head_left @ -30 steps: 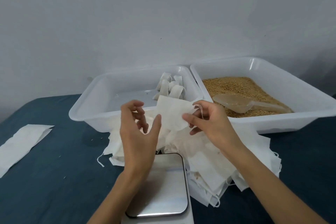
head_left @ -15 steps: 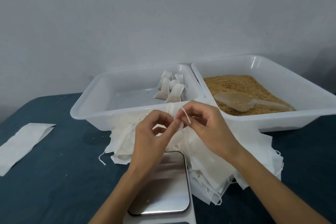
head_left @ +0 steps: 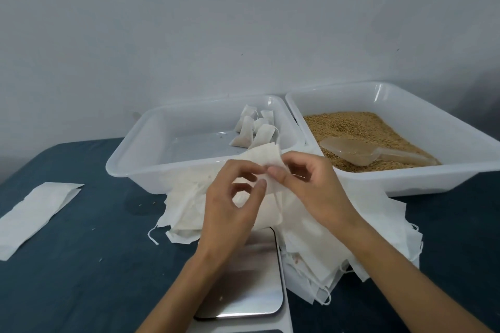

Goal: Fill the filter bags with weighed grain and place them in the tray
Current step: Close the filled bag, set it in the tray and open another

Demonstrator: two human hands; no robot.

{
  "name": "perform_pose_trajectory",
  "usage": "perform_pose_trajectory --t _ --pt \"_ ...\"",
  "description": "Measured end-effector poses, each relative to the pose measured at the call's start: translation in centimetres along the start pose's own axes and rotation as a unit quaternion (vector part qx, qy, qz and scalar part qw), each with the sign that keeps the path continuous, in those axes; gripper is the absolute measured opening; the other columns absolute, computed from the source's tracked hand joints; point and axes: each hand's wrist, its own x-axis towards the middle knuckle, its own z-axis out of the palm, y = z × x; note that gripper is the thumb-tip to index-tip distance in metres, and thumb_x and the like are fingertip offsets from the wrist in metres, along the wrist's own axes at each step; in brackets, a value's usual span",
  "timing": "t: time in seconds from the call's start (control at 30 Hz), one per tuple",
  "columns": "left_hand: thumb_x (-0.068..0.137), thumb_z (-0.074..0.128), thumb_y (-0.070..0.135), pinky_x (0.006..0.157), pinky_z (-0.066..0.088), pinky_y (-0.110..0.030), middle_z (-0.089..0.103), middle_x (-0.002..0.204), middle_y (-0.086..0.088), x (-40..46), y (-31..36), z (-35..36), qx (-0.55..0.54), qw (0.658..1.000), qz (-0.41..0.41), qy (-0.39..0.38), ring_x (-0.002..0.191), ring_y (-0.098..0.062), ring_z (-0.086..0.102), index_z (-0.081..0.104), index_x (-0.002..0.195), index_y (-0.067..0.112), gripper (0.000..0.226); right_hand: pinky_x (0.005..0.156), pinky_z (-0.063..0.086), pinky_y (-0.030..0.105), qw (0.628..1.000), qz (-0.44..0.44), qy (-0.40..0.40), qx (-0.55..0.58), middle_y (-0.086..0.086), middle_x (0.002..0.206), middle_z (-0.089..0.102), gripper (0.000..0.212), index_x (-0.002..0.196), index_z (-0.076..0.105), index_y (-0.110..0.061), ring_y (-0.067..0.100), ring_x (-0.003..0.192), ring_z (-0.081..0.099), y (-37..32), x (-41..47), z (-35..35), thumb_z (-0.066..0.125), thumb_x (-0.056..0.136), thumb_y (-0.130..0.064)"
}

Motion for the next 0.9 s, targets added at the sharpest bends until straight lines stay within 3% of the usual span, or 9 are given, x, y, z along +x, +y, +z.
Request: perform_pose_trajectory --t 0.1,0.17,0.27,0.33,0.5,0.6,0.7,0.8,0.9 --pt "0.090 0.073 0.030 0.085 0.052 -0.019 0.064 0.121 0.018 0.3 0.0 -0.3 -0.026 0.996 -0.062 0.065 0.117 -0.008 0.062 0.057 0.123 0.029 0.036 0.077 0.059 0.030 0.986 0.060 -0.001 0.153 0.013 0.096 0.077 0.012 0.099 0.078 -0.012 0.021 0.090 0.073 -0.3 0.1 -0.5 0.071 0.093 -0.019" --pt "0.091 0.077 0.034 0.081 0.054 -0.019 0.069 0.117 0.016 0.8 0.1 -0.9 -0.090 0.986 -0.129 0.060 0.108 -0.003 0.067 0.058 0.130 0.030 0.044 0.082 0.059 0.030 0.975 0.085 -0.018 0.204 0.011 0.100 0.077 0.016 0.102 0.078 -0.011 0.021 0.093 0.072 -0.4 0.0 -0.7 0.071 0.092 -0.023" --pt "0.096 0.072 0.015 0.074 0.057 -0.033 0.076 0.096 -0.010 1.0 0.0 -1.2 -0.132 0.975 -0.174 0.047 0.085 -0.018 0.070 0.071 0.113 0.011 0.017 0.080 0.056 0.036 0.994 0.048 0.045 0.089 0.002 0.099 0.074 0.010 0.094 0.078 -0.014 0.017 0.083 0.068 -0.2 0.1 -0.5 0.076 0.089 -0.022" --pt "0.096 0.071 0.008 0.072 0.054 -0.032 0.075 0.092 -0.015 0.8 0.0 -1.1 -0.106 0.981 -0.154 0.059 0.080 -0.017 0.067 0.074 0.100 0.006 0.005 0.074 0.053 0.034 0.994 0.003 0.112 -0.018 -0.006 0.097 0.068 0.007 0.088 0.075 -0.016 0.013 0.072 0.060 0.2 0.2 -0.5 0.081 0.085 -0.018" --pt "0.097 0.071 0.011 0.078 0.050 -0.046 0.065 0.090 -0.029 0.8 -0.1 -1.1 -0.113 0.979 -0.138 0.095 0.079 -0.026 0.059 0.067 0.092 -0.003 0.016 0.059 0.042 0.021 0.992 -0.046 0.116 -0.031 -0.006 0.090 0.068 0.006 0.089 0.074 -0.021 0.009 0.057 0.050 0.0 -0.2 -0.5 0.080 0.088 -0.022" --pt "0.096 0.072 0.010 0.074 0.047 -0.040 0.063 0.078 -0.019 1.0 -0.3 -1.4 -0.130 0.974 -0.123 0.141 0.075 -0.022 0.055 0.068 0.087 0.000 0.014 0.061 0.043 0.018 0.981 -0.065 0.140 -0.117 -0.011 0.092 0.063 0.006 0.086 0.074 -0.024 0.012 0.057 0.050 -0.1 -0.3 -0.2 0.081 0.086 -0.025" --pt "0.095 0.073 0.008 0.067 0.049 -0.024 0.063 0.073 -0.011 0.9 -0.2 -1.4 -0.107 0.980 -0.099 0.138 0.070 -0.014 0.056 0.068 0.081 0.005 0.015 0.061 0.045 0.019 0.970 -0.073 0.158 -0.168 -0.013 0.093 0.060 0.010 0.086 0.074 -0.023 0.015 0.060 0.052 -0.3 -0.4 0.1 0.083 0.084 -0.019" --pt "0.095 0.073 0.009 0.067 0.050 -0.023 0.064 0.079 -0.020 0.6 -0.1 -1.0 -0.094 0.986 -0.081 0.112 0.072 -0.015 0.058 0.068 0.080 0.005 0.016 0.055 0.042 0.019 0.983 -0.077 0.120 -0.118 -0.011 0.089 0.066 0.007 0.087 0.071 -0.023 0.014 0.051 0.051 -0.4 -0.5 0.2 0.077 0.090 -0.020" --pt "0.098 0.071 0.015 0.065 0.046 -0.021 0.062 0.073 -0.009 0.7 -0.3 -0.9 -0.106 0.984 -0.087 0.111 0.070 -0.013 0.054 0.068 0.082 0.006 0.019 0.045 0.040 0.021 0.992 -0.056 0.099 -0.062 -0.006 0.084 0.072 0.009 0.094 0.064 -0.020 0.022 0.040 0.055 -0.3 -0.7 0.3 0.066 0.099 -0.028"
